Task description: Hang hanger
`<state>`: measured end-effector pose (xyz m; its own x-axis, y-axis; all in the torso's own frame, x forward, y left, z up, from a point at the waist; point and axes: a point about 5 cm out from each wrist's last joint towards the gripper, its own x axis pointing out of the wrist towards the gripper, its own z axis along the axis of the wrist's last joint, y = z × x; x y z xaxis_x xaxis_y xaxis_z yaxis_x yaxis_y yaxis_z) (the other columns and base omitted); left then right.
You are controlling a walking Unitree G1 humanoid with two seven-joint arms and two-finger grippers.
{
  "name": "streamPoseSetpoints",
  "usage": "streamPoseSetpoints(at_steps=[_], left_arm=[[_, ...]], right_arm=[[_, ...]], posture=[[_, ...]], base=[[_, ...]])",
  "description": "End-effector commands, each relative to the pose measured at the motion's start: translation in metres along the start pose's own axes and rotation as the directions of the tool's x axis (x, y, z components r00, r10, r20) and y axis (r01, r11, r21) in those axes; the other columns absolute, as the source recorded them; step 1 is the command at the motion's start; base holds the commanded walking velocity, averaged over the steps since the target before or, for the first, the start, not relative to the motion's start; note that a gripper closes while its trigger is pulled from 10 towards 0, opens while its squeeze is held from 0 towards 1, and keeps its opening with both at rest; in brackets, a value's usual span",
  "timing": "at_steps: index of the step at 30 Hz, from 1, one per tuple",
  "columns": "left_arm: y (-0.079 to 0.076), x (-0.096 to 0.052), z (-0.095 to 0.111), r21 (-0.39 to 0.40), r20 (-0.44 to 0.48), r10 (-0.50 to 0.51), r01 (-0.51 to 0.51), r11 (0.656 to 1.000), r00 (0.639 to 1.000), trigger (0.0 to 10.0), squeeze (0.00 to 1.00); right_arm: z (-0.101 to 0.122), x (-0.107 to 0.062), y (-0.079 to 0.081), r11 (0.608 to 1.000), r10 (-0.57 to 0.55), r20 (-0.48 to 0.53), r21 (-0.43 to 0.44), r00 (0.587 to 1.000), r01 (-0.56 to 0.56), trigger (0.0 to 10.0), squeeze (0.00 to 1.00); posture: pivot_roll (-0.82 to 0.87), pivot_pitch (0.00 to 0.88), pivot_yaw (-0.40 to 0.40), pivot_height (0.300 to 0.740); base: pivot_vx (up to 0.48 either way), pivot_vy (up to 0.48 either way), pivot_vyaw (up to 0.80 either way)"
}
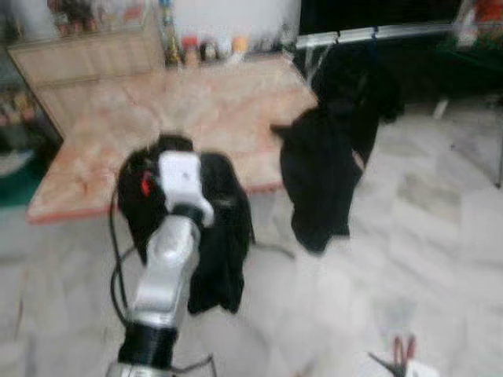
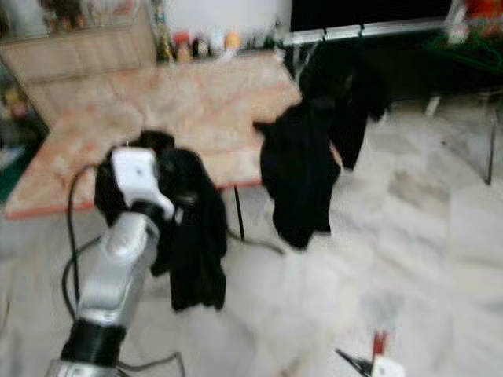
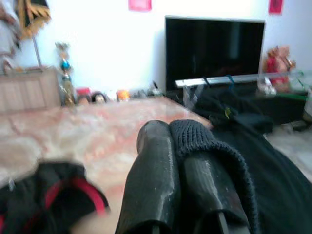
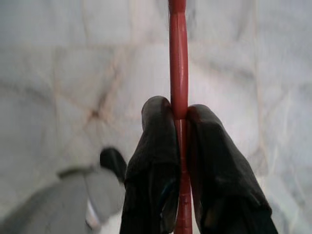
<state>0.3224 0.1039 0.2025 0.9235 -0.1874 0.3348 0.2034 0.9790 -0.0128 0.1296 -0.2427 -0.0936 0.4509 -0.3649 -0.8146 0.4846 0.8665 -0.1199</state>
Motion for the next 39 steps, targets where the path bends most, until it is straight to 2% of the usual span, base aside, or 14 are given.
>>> streamPoseSetpoints(at_steps=[1, 5, 11, 14, 16, 17, 21, 25, 28, 31, 34, 37, 38, 39], left_arm=[[0.012, 0.003, 0.008, 0.027, 0.039, 0.030, -0.031, 0.999, 0.999, 10.0, 0.00], [0.013, 0.013, 0.016, -0.007, 0.068, 0.049, -0.048, 0.999, 0.996, 10.0, 0.00], [0.015, 0.038, 0.034, 0.020, 0.124, 0.052, -0.055, 0.998, 0.991, 10.0, 0.00], [0.019, 0.054, 0.047, 0.026, 0.156, 0.070, -0.075, 0.997, 0.985, 10.0, 0.00], [0.020, 0.070, 0.066, 0.033, 0.205, 0.063, -0.071, 0.997, 0.977, 10.0, 0.00], [0.020, 0.070, 0.066, 0.033, 0.205, 0.063, -0.071, 0.997, 0.977, 10.0, 0.00], [0.022, 0.091, 0.092, 0.053, 0.254, 0.057, -0.073, 0.996, 0.965, 10.0, 0.00], [0.026, 0.104, 0.105, 0.054, 0.268, 0.076, -0.094, 0.994, 0.960, 10.0, 0.00], [0.023, 0.103, 0.094, 0.062, 0.206, 0.043, -0.057, 0.996, 0.978, 10.0, 0.00], [0.022, 0.101, 0.087, 0.065, 0.190, 0.020, -0.033, 0.997, 0.982, 10.0, 0.00], [0.017, 0.080, 0.044, 0.099, 0.043, -0.065, 0.060, 0.993, 0.997, 10.0, 0.00], [0.017, 0.067, 0.025, 0.121, -0.026, -0.108, 0.110, 0.987, 0.994, 10.0, 0.00], [0.017, 0.057, 0.014, 0.121, -0.073, -0.131, 0.139, 0.983, 0.989, 10.0, 0.00], [0.017, 0.057, 0.014, 0.121, -0.073, -0.131, 0.139, 0.983, 0.989, 10.0, 0.00]], right_arm=[[0.003, 0.000, 0.010, 1.000, 0.021, 0.012, 0.018, 1.000, -0.021, 10.0, 0.00], [0.004, 0.000, 0.010, 1.000, 0.018, 0.012, 0.014, 1.000, -0.018, 10.0, 0.00], [0.005, 0.000, 0.010, 1.000, 0.018, 0.012, 0.015, 1.000, -0.018, 10.0, 0.00], [0.005, 0.000, 0.010, 1.000, 0.016, 0.014, 0.021, 1.000, -0.016, 10.0, 0.00], [0.006, 0.001, 0.010, 1.000, 0.015, 0.015, 0.023, 1.000, -0.016, 10.0, 0.00], [0.006, 0.001, 0.010, 1.000, 0.015, 0.015, 0.023, 1.000, -0.016, 10.0, 0.00], [0.007, 0.001, 0.011, 1.000, 0.015, 0.016, 0.024, 1.000, -0.015, 10.0, 0.00], [0.007, 0.001, 0.011, 0.999, 0.014, 0.016, 0.028, 1.000, -0.014, 10.0, 0.00], [0.007, 0.001, 0.012, 0.999, 0.014, 0.015, 0.029, 1.000, -0.014, 10.0, 0.00], [0.007, 0.001, 0.012, 1.000, 0.015, 0.014, 0.027, 1.000, -0.015, 10.0, 0.00], [0.006, 0.001, 0.011, 1.000, 0.012, 0.009, 0.024, 1.000, -0.013, 10.0, 0.00], [0.005, 0.000, 0.011, 1.000, 0.012, 0.008, 0.023, 1.000, -0.012, 10.0, 0.00], [0.005, 0.000, 0.010, 1.000, 0.012, 0.007, 0.021, 1.000, -0.012, 10.0, 0.00], [0.005, 0.000, 0.010, 1.000, 0.012, 0.007, 0.021, 1.000, -0.012, 10.0, 0.00]], posture=[[-0.06, 0.000, 0.014, 0.740], [-0.06, 0.000, 0.008, 0.740], [-0.06, 0.000, 0.005, 0.740], [-0.06, 0.000, 0.005, 0.740], [-0.05, 0.000, 0.003, 0.740], [-0.05, 0.000, 0.003, 0.740], [-0.05, 0.000, 0.005, 0.740], [-0.05, 0.000, 0.010, 0.740], [-0.05, 0.000, 0.011, 0.740], [-0.05, 0.000, 0.011, 0.740], [-0.04, 0.000, 0.009, 0.740], [-0.04, 0.000, 0.009, 0.740], [-0.04, 0.000, 0.009, 0.740], [-0.04, 0.000, 0.009, 0.740]], base=[[0.480, 0.000, 0.00], [0.480, 0.000, 0.00], [0.480, 0.000, 0.00], [0.480, 0.000, 0.00], [0.480, 0.000, 0.00], [0.480, 0.000, 0.00], [0.480, 0.000, 0.00], [0.480, 0.000, 0.00], [0.320, 0.000, 0.00], [0.000, 0.000, 0.00], [0.000, 0.000, 0.00], [0.000, 0.000, 0.00], [0.000, 0.000, 0.00], [0.000, 0.000, 0.00]])
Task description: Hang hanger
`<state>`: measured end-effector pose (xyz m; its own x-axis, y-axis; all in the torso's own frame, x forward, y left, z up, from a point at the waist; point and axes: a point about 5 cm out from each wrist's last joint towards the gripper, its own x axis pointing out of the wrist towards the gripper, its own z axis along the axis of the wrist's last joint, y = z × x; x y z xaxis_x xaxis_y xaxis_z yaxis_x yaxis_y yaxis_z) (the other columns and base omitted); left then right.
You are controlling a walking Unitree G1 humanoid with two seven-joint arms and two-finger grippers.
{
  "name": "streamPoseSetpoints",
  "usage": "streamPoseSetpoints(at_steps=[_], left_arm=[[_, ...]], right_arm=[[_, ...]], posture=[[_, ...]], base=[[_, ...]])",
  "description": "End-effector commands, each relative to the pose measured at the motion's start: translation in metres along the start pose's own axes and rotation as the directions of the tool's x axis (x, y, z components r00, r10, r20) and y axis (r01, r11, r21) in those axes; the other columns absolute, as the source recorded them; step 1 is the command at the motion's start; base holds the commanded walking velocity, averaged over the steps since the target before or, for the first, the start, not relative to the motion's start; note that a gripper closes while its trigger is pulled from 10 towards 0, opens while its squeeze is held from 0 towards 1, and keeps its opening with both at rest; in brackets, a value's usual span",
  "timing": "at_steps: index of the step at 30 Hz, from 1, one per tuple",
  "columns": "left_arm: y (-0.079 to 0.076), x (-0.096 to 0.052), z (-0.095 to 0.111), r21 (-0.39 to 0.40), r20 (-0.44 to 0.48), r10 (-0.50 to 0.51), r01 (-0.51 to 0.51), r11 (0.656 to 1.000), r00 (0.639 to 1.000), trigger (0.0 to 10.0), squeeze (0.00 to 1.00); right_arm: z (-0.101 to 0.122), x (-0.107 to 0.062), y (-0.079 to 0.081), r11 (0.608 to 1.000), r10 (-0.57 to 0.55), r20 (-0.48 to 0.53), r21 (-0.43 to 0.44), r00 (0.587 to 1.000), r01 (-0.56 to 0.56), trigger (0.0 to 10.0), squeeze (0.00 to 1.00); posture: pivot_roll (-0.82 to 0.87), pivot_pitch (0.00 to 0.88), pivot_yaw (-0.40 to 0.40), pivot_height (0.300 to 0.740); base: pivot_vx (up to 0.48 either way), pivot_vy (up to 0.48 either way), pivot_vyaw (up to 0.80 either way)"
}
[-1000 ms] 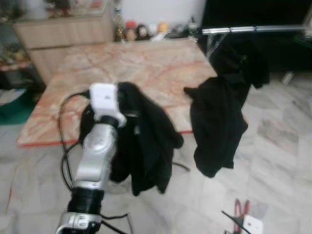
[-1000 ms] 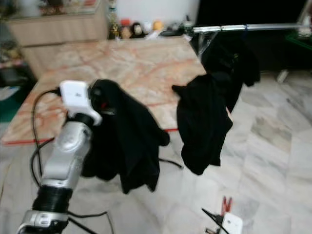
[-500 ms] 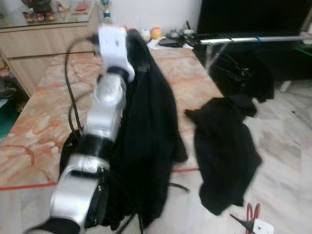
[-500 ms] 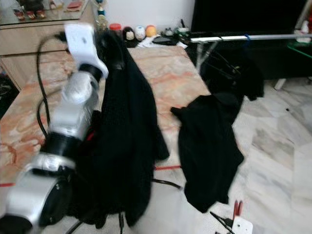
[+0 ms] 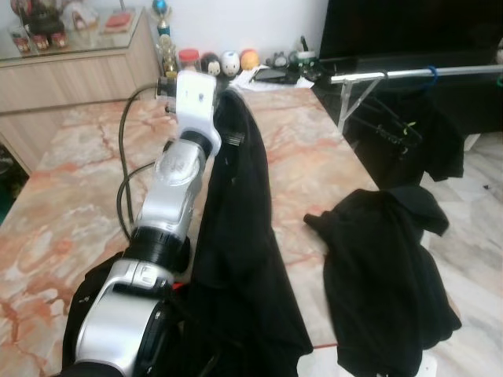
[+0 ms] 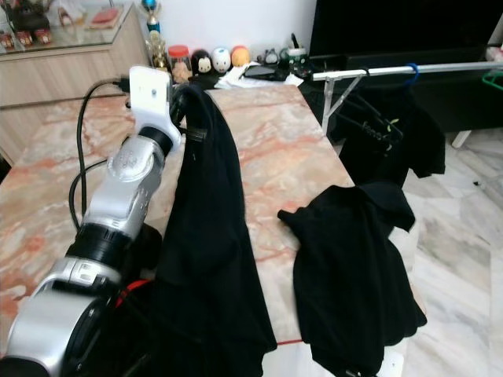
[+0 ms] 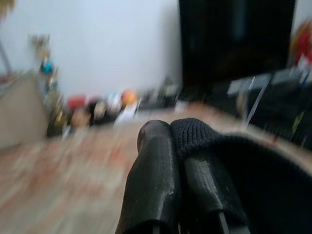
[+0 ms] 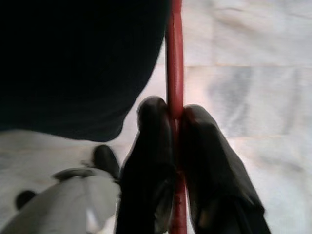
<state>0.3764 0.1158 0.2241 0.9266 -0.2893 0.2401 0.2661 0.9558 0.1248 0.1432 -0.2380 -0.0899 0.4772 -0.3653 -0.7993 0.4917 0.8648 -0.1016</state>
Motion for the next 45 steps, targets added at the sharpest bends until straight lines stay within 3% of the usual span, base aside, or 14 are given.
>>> streamPoseSetpoints(at_steps=[1, 2, 4, 10, 15, 17, 24, 25, 29, 30, 36, 45], left_arm=[[-0.006, -0.007, 0.003, 0.011, -0.003, -0.055, 0.055, 0.998, 0.999, 10.0, 0.00], [-0.006, -0.007, 0.003, 0.011, -0.003, -0.055, 0.055, 0.998, 0.999, 10.0, 0.00], [-0.014, -0.024, -0.013, 0.015, -0.069, -0.116, 0.118, 0.993, 0.991, 10.0, 0.00], [-0.038, -0.054, -0.040, -0.010, -0.181, -0.210, 0.212, 0.977, 0.961, 10.0, 0.00], [-0.056, -0.070, -0.053, -0.026, -0.228, -0.262, 0.263, 0.965, 0.938, 10.0, 0.00], [-0.073, -0.083, -0.058, -0.057, -0.265, -0.319, 0.315, 0.947, 0.910, 10.0, 0.00], [-0.088, -0.096, -0.062, -0.081, -0.301, -0.350, 0.342, 0.936, 0.887, 10.0, 0.00], [-0.085, -0.097, -0.062, -0.076, -0.303, -0.332, 0.324, 0.943, 0.893, 10.0, 0.69], [-0.074, -0.100, -0.063, -0.026, -0.317, -0.286, 0.293, 0.956, 0.904, 10.0, 0.71], [-0.067, -0.102, -0.063, -0.021, -0.315, -0.252, 0.259, 0.966, 0.915, 10.0, 0.94], [-0.052, -0.109, -0.061, -0.017, -0.304, -0.185, 0.189, 0.982, 0.934, 10.0, 1.00], [-0.056, -0.114, -0.055, -0.033, -0.289, -0.227, 0.227, 0.973, 0.930, 10.0, 1.00]], right_arm=[[-0.006, -0.001, 0.000, 1.000, 0.000, -0.022, 0.004, 1.000, 0.000, 10.0, 0.00], [-0.006, -0.001, 0.000, 1.000, 0.000, -0.022, 0.004, 1.000, 0.000, 10.0, 0.00], [-0.007, -0.001, -0.001, 1.000, 0.001, -0.023, -0.002, 1.000, -0.001, 10.0, 0.00], [-0.008, -0.002, -0.002, 1.000, 0.000, -0.026, -0.007, 1.000, 0.000, 10.0, 0.00], [-0.008, -0.002, -0.003, 1.000, 0.001, -0.027, -0.009, 1.000, -0.001, 10.0, 0.00], [-0.008, -0.002, -0.003, 1.000, 0.002, -0.027, -0.010, 1.000, -0.002, 10.0, 0.00], [-0.009, -0.002, -0.003, 1.000, 0.004, -0.028, -0.013, 1.000, -0.005, 10.0, 0.00], [-0.008, -0.002, -0.003, 1.000, 0.005, -0.028, -0.013, 1.000, -0.005, 10.0, 0.00], [-0.008, -0.002, -0.002, 1.000, 0.005, -0.027, -0.013, 1.000, -0.006, 10.0, 0.00], [-0.008, -0.002, -0.002, 1.000, 0.006, -0.027, -0.013, 1.000, -0.006, 10.0, 0.00], [-0.008, -0.001, -0.003, 1.000, 0.006, -0.027, -0.018, 1.000, -0.007, 10.0, 0.00], [-0.007, -0.001, -0.004, 1.000, 0.009, -0.026, -0.025, 1.000, -0.010, 10.0, 0.00]], posture=[[-0.04, 0.000, 0.009, 0.740], [-0.04, 0.000, 0.009, 0.740], [-0.03, 0.000, 0.008, 0.740], [-0.03, 0.000, 0.014, 0.740], [-0.03, 0.000, 0.013, 0.740], [-0.03, 0.000, 0.014, 0.740], [-0.03, 0.000, 0.012, 0.740], [-0.03, 0.000, 0.012, 0.740], [-0.03, 0.000, 0.013, 0.740], [-0.03, 0.000, 0.013, 0.740], [-0.02, 0.000, 0.010, 0.740], [-0.02, 0.000, 0.004, 0.740]], base=[[0.000, 0.000, 0.00], [0.000, 0.000, 0.00], [0.000, 0.000, 0.00], [0.000, 0.000, 0.00], [0.000, 0.000, 0.00], [0.000, 0.000, 0.00], [0.000, 0.000, 0.00], [0.000, 0.000, 0.00], [0.000, 0.000, 0.00], [0.000, 0.000, 0.00], [0.000, 0.000, 0.00], [0.000, 0.000, 0.00]])
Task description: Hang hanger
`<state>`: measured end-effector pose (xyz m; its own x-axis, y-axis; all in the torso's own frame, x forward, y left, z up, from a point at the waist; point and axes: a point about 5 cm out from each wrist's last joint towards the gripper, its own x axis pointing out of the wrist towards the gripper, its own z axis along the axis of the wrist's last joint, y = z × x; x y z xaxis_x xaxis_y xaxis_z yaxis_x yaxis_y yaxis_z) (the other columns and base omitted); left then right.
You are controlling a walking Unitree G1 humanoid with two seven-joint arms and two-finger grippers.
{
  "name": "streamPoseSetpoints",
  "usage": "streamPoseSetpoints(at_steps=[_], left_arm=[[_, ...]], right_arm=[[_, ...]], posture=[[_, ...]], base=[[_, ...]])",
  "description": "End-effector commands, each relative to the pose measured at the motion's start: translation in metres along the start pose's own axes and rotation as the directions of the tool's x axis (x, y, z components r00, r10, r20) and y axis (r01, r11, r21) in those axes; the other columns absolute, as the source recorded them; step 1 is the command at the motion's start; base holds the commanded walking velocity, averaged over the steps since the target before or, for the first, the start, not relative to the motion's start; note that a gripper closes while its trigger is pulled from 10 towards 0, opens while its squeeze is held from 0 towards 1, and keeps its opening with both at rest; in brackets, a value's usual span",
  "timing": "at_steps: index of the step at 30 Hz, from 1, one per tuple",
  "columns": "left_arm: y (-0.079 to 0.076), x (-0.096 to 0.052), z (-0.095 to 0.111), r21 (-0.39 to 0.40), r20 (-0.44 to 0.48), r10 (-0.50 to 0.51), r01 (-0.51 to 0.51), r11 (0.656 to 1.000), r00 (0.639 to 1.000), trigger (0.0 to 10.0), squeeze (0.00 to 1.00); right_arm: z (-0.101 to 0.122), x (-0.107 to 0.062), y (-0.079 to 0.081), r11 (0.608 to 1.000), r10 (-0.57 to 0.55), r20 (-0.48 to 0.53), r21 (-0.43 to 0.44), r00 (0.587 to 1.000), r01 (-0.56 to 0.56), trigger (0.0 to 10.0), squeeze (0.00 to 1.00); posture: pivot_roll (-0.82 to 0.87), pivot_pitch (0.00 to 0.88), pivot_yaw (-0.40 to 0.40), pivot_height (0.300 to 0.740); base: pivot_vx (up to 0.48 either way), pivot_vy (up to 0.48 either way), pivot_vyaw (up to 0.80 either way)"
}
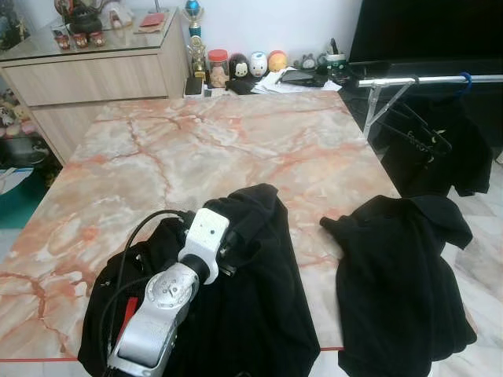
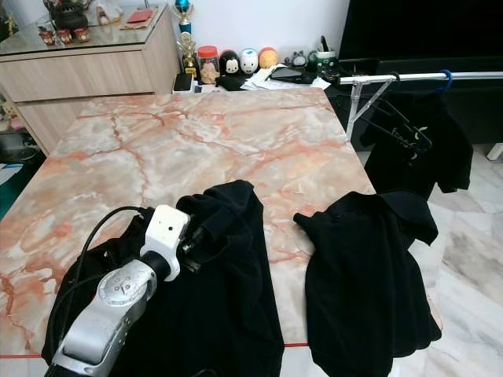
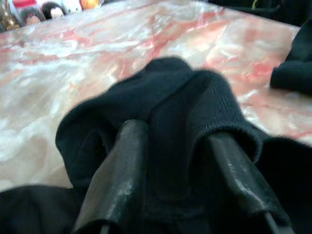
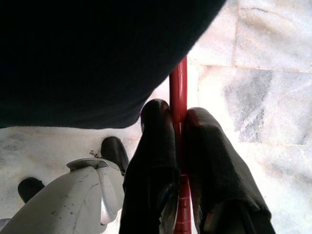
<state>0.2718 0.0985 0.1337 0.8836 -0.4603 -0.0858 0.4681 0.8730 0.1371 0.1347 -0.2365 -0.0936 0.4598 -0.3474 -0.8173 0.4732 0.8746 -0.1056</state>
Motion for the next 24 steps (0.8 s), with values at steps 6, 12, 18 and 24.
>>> streamPoseSetpoints(at_steps=[6, 12, 18, 24], left_arm=[[-0.002, -0.014, 0.005, 0.059, 0.019, -0.091, 0.089, 0.994, 0.996, 10.0, 1.00], [0.012, -0.031, 0.001, 0.045, 0.031, -0.062, 0.060, 0.997, 0.998, 10.0, 1.00], [0.045, -0.035, 0.009, 0.034, 0.124, 0.194, -0.199, 0.979, 0.973, 10.0, 0.42], [0.053, -0.032, 0.007, -0.117, 0.139, 0.378, -0.364, 0.924, 0.915, 10.0, 0.00]], right_arm=[[0.002, 0.001, -0.001, 1.000, -0.001, 0.004, -0.006, 1.000, 0.001, 10.0, 0.00], [0.002, 0.001, -0.001, 1.000, 0.000, 0.003, -0.007, 1.000, 0.000, 10.0, 0.00], [0.003, 0.001, -0.002, 1.000, 0.002, 0.004, -0.013, 1.000, -0.002, 10.0, 0.00], [0.003, 0.001, -0.002, 1.000, 0.001, 0.006, -0.013, 1.000, -0.001, 10.0, 0.00]], posture=[[-0.02, 0.000, 0.005, 0.740], [-0.01, 0.000, 0.003, 0.740], [-0.01, 0.000, -0.003, 0.740], [-0.02, 0.000, -0.002, 0.740]], base=[[0.000, 0.000, 0.00], [0.000, 0.000, 0.00], [0.000, 0.000, 0.00], [0.000, 0.000, 0.00]])
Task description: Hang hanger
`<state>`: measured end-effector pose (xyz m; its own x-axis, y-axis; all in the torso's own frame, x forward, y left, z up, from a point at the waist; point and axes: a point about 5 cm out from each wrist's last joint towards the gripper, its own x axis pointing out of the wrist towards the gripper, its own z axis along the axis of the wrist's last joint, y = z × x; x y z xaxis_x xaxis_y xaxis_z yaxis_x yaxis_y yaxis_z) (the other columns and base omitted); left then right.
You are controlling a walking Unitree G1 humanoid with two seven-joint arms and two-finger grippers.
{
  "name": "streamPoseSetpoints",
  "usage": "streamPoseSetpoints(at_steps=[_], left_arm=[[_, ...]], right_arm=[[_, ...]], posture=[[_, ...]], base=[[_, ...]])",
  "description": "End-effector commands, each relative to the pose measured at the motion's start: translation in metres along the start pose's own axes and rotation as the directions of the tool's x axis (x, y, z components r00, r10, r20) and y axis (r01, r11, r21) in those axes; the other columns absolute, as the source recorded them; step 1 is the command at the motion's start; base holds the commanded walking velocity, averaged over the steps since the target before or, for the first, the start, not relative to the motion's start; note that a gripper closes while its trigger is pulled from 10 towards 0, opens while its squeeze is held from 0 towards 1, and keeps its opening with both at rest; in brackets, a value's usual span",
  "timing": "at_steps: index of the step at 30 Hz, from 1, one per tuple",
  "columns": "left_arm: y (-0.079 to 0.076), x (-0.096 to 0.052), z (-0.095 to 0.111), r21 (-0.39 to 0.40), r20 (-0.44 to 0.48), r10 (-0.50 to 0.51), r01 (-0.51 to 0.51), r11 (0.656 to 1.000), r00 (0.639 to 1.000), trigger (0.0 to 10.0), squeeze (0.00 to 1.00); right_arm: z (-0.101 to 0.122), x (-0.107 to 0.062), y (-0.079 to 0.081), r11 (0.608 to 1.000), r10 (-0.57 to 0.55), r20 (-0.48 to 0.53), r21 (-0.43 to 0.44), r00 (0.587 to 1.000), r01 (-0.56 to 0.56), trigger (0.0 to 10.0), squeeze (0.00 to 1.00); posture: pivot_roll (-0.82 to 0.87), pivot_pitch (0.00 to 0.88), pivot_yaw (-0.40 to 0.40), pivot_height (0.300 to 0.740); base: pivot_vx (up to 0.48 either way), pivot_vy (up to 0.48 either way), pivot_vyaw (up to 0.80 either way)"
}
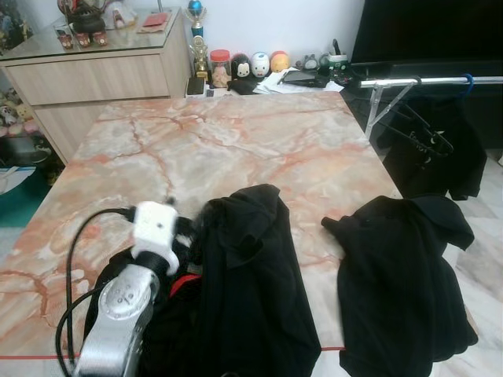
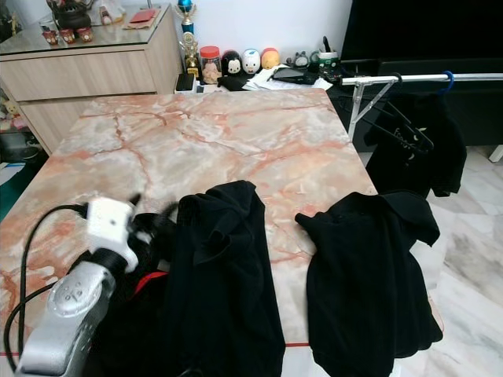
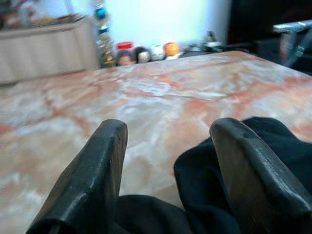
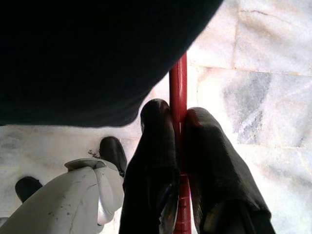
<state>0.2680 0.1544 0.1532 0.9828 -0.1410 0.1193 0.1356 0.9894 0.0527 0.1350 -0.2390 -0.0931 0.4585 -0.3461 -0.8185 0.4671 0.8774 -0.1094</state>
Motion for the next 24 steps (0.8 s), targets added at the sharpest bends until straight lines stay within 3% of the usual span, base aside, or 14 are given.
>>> streamPoseSetpoints(at_steps=[1, 8, 24], left_arm=[[0.001, -0.004, -0.008, -0.038, -0.028, 0.048, -0.049, 0.998, 0.998, 10.0, 0.00], [-0.009, -0.018, -0.022, -0.090, -0.077, 0.043, -0.050, 0.995, 0.996, 10.0, 0.00], [-0.013, -0.012, -0.023, -0.109, -0.069, 0.053, -0.060, 0.992, 0.996, 10.0, 0.00]], right_arm=[[0.002, 0.000, -0.001, 1.000, -0.002, 0.008, -0.004, 1.000, 0.002, 10.0, 0.00], [0.002, 0.000, -0.001, 1.000, 0.000, 0.007, -0.010, 1.000, 0.000, 10.0, 0.00], [0.002, 0.000, -0.001, 1.000, 0.001, 0.007, -0.012, 1.000, -0.001, 10.0, 0.00]], posture=[[-0.02, 0.000, -0.003, 0.740], [-0.01, 0.000, -0.006, 0.740], [-0.01, 0.000, -0.006, 0.740]], base=[[0.000, 0.000, 0.00], [0.000, 0.000, 0.00], [0.000, 0.000, 0.00]])
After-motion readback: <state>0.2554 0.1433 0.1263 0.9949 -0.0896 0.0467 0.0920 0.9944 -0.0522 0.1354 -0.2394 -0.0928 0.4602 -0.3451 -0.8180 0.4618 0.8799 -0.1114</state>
